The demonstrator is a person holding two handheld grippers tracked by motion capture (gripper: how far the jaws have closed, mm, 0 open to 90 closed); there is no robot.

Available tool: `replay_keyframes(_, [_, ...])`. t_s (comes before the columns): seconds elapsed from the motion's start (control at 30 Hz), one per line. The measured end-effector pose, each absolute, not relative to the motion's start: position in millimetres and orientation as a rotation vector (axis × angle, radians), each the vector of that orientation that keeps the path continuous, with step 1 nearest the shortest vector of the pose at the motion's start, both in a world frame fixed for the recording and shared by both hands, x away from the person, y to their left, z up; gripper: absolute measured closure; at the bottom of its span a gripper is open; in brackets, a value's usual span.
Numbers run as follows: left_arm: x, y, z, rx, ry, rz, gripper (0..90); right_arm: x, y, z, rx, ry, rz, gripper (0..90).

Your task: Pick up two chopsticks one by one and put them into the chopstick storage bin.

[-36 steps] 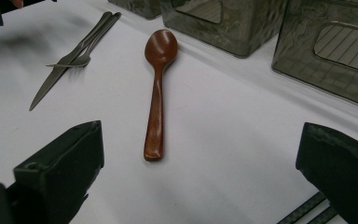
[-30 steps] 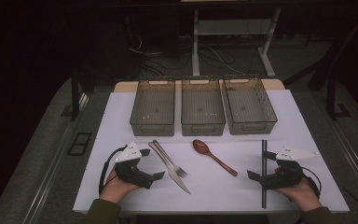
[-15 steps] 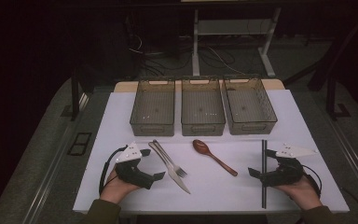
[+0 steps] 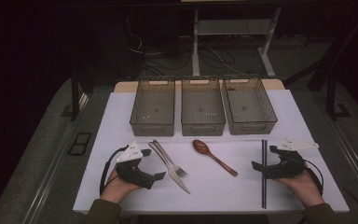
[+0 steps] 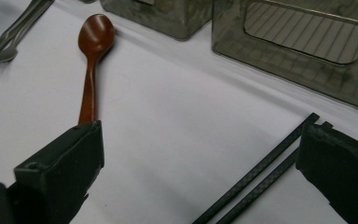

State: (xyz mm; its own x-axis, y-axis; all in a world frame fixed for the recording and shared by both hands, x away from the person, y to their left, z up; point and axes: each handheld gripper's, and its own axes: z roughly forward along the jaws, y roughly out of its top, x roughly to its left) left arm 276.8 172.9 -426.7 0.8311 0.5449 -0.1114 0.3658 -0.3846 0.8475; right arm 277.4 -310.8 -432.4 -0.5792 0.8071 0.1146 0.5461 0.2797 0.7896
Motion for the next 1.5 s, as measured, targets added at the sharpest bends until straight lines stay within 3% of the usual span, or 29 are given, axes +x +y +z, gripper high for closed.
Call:
replay_keyframes(0.07, [276,173,-427,2.018,0.670,0.230,0.0,279,-312,-432,1.247,2.243,1.195,4.1])
replay_keyframes(0.87, [278,171,-428,2.021,0.677,0.232,0.0,331,-333,-437,1.397,2.137,1.113,8.1])
replay_keyframes(0.9, [278,171,-428,2.018,0.676,0.233,0.0,334,-334,-437,1.406,2.132,1.103,13.9])
replay_keyframes(1.0, [278,171,-428,2.023,0.672,0.236,0.0,342,-335,-440,1.428,2.116,1.068,15.6])
replay_keyframes(1.5, [277,171,-428,2.022,0.674,0.232,0.0,358,-338,-453,1.544,2.100,0.985,49.4])
